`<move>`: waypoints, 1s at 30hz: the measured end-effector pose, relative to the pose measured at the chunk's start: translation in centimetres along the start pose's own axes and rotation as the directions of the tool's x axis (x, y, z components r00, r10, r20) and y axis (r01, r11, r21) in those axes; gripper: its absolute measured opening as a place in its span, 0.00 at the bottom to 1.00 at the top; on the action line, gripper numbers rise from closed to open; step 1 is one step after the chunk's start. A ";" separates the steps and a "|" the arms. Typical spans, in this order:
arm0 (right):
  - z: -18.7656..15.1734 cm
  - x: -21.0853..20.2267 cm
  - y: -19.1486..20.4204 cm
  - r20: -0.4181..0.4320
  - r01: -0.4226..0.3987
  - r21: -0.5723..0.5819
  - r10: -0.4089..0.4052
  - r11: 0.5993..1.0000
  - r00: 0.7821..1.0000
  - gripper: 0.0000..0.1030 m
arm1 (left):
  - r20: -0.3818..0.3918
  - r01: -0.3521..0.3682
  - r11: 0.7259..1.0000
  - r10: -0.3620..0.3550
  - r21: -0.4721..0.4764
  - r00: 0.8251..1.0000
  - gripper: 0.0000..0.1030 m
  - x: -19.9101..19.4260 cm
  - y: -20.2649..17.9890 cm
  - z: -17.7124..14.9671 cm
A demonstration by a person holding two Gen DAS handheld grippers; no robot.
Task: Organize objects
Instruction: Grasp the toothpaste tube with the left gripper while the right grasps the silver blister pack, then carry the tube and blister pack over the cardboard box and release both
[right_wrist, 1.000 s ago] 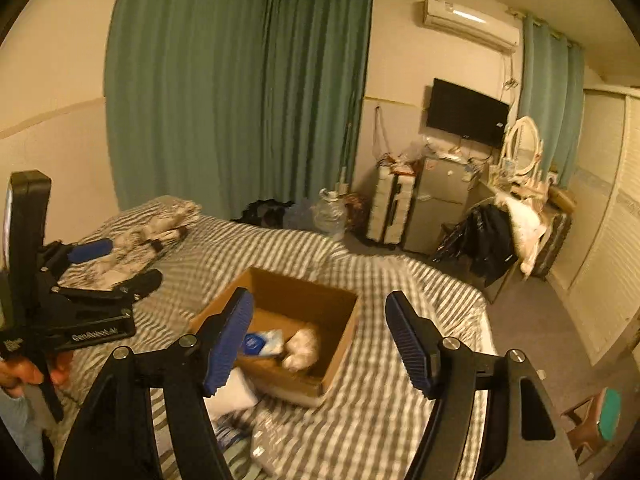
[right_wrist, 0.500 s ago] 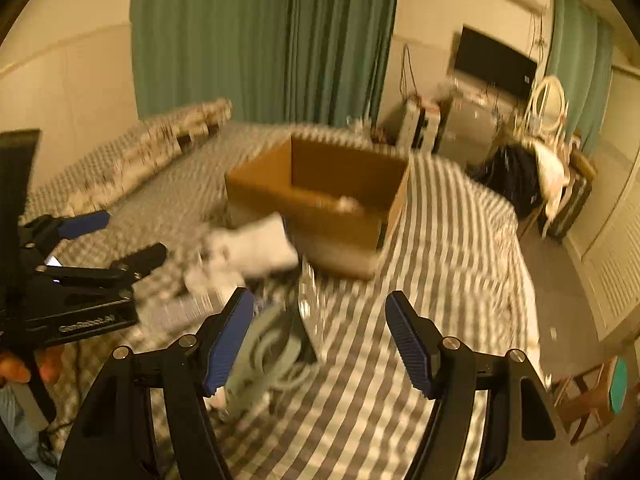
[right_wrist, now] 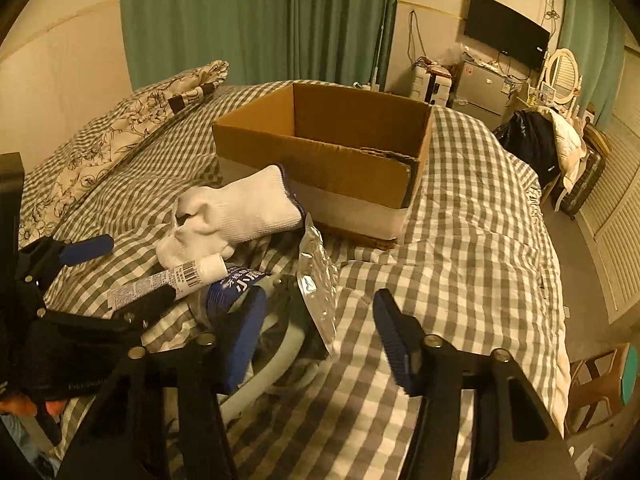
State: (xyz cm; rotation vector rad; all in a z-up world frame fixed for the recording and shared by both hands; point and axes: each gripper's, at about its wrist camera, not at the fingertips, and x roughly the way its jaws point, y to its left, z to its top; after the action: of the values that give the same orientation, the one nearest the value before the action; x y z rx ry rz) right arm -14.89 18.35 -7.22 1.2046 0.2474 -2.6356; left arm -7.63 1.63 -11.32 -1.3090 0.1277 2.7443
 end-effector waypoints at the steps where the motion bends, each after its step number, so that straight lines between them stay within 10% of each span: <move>1: 0.1 0.3 0.0 -0.005 -0.002 -0.004 0.002 1.000 1.000 0.46 | -0.007 0.009 1.000 -0.009 0.005 1.000 0.84 0.2 -0.1 -0.1; 13: 0.6 1.3 -0.2 -0.018 -0.035 -0.004 0.035 0.999 0.999 0.07 | -0.071 0.166 0.986 -0.165 0.019 0.984 0.24 0.9 -1.1 -0.7; 30: 1.1 -6.0 0.3 0.105 0.042 -0.029 -0.038 0.999 0.994 0.07 | 0.052 0.185 0.983 -0.185 0.008 0.981 0.17 -5.5 -0.8 0.1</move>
State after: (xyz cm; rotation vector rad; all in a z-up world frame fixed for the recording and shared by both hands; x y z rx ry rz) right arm -11.83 18.67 -1.96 1.0587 0.2961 -2.7085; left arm -4.15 2.10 -6.97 -1.1818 0.0051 2.6175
